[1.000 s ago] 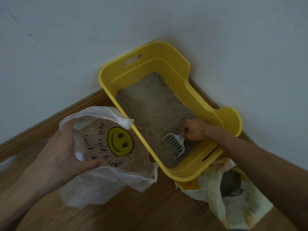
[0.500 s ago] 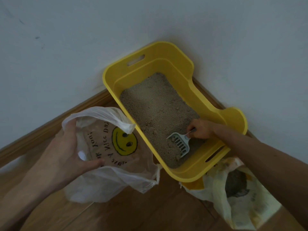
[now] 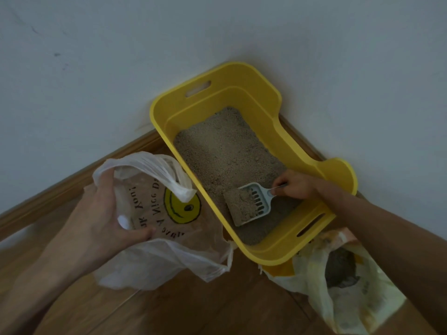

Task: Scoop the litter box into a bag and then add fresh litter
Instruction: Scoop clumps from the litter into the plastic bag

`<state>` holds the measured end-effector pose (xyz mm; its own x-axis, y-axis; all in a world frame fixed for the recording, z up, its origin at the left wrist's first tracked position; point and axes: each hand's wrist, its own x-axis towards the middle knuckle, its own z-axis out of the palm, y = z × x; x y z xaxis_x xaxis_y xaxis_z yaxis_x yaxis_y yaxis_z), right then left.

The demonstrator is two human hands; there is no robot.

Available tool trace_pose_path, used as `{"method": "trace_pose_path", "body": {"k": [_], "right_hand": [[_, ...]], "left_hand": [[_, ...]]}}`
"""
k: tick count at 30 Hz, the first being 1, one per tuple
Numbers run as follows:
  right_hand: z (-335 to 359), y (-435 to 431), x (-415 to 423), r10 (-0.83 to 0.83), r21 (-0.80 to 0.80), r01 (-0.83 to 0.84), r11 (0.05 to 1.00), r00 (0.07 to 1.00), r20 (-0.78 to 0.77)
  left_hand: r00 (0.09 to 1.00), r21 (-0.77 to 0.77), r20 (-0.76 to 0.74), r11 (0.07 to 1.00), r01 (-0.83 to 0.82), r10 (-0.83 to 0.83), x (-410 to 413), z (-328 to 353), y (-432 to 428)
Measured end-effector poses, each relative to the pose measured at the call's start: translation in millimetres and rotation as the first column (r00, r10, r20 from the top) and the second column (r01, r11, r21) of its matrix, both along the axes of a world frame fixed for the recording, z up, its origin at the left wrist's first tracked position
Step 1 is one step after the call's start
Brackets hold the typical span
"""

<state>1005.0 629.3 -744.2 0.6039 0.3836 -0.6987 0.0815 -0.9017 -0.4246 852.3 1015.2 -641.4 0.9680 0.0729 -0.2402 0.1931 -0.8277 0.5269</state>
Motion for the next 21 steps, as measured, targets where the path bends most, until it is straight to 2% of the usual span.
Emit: {"method": "trace_pose_path", "body": {"k": [5,11,16,21], "right_hand": [[4.8,3.4,-3.1,-0.142,0.095,0.144,0.985,0.989,-0.027],[5.0,7.9,-5.2,-0.354,0.203,0.354,0.913,0.935,-0.035],[6.9,10.4,-7.1,-0.355,0.195,0.35,0.916,0.935,-0.007],[8.2,14.1,-11.4,-0.371,0.191,0.361,0.913,0.928,0.023]], "left_hand": [[1.0,-0.022,-0.007,1.0,-0.012,0.012,-1.5,2.3,4.9],[0.998,-0.037,-0.054,0.999,-0.035,0.033,0.4,4.2,9.6],[0.999,-0.109,-0.043,0.994,-0.027,0.022,2.9,8.2,3.8],[0.994,-0.072,-0.087,0.995,-0.067,0.06,5.5,11.7,7.5]]}}
